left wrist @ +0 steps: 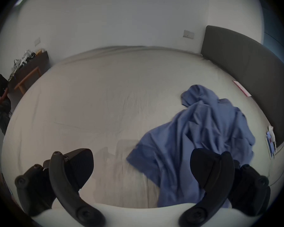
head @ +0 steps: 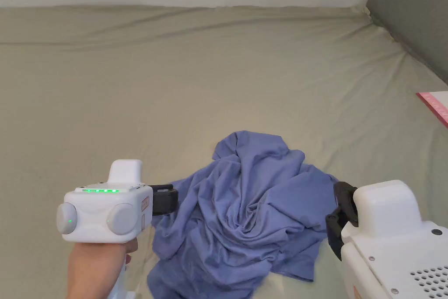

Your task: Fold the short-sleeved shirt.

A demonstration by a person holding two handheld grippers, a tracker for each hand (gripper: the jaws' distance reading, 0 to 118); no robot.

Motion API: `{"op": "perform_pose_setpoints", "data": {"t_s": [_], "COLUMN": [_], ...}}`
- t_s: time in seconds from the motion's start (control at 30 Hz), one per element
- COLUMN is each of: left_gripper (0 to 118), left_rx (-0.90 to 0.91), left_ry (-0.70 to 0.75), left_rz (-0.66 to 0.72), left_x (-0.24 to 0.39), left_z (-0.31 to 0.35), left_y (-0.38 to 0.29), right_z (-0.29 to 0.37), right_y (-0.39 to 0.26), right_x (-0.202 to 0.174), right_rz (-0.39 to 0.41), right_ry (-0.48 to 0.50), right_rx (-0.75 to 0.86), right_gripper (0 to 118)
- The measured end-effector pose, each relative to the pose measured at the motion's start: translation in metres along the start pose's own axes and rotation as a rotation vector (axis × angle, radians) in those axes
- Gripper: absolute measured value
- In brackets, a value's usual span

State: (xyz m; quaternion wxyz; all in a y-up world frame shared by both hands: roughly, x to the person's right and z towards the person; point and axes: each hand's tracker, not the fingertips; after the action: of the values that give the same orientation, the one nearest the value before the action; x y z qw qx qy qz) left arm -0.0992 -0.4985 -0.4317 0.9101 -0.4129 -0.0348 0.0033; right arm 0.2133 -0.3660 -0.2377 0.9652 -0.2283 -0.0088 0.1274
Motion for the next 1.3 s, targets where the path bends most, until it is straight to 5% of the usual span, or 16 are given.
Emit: {"op": "perform_pose_setpoints", "data": {"t_s": [0.13,0.2,0.3,0.4,0.43,0.53,0.67,0.77,0.9,1.0,1.1,1.17,1.23,1.27,1.3], "left_gripper": [106,77,60,8,2,2,2,2,2,2,2,2,2,2,2], "left_rx": [-0.059,-0.117,-0.049,-0.042,-0.030,0.009,0.086,0.098,0.090,0.075,0.065,0.062,0.064,0.068,0.073], "left_ry": [0.042,0.048,0.052,-0.006,0.009,0.004,0.035,0.027,0.028,0.015,0.031,0.027,0.027,0.033,0.038], "left_rz": [-0.015,-0.068,-0.078,-0.116,-0.163,-0.188,-0.093,-0.084,-0.067,-0.056,-0.080,-0.061,-0.052,-0.053,-0.058], "left_x": [0.009,0.017,0.026,0.031,0.034,0.021,-0.008,-0.023,-0.036,-0.040,-0.040,-0.043,-0.044,-0.043,-0.044], "left_z": [-0.042,-0.058,-0.052,-0.043,-0.040,-0.020,0.019,0.040,0.055,0.058,0.056,0.056,0.057,0.057,0.058], "left_y": [0.003,-0.006,-0.016,-0.014,-0.014,-0.010,-0.007,-0.014,-0.029,-0.038,-0.046,-0.048,-0.049,-0.048,-0.048], "right_z": [-0.016,-0.027,-0.044,-0.076,-0.088,-0.132,-0.215,-0.284,-0.363,-0.392,-0.406,-0.398,-0.380,-0.371,-0.367], "right_y": [-0.003,-0.002,0.004,0.014,0.020,0.041,0.061,0.063,0.047,0.031,0.018,0.027,0.033,0.035,0.037], "right_x": [0.010,0.014,0.018,0.028,0.030,0.027,0.031,0.021,0.006,-0.011,-0.021,-0.010,-0.007,-0.010,-0.017], "right_rz": [0.008,0.016,0.039,0.042,0.048,0.132,0.142,0.153,0.191,0.207,0.165,0.075,0.032,0.110,0.184], "right_ry": [-0.016,-0.017,0.006,0.049,0.061,0.097,0.150,0.220,0.186,0.263,0.238,0.272,0.439,0.369,0.341], "right_rx": [-0.048,-0.068,-0.090,-0.114,-0.120,-0.168,-0.305,-0.426,-0.560,-0.596,-0.660,-0.660,-0.633,-0.574,-0.567], "right_gripper": [1,1,1,1,1,6,111,112,112,112,114,103,58,5,5]}}
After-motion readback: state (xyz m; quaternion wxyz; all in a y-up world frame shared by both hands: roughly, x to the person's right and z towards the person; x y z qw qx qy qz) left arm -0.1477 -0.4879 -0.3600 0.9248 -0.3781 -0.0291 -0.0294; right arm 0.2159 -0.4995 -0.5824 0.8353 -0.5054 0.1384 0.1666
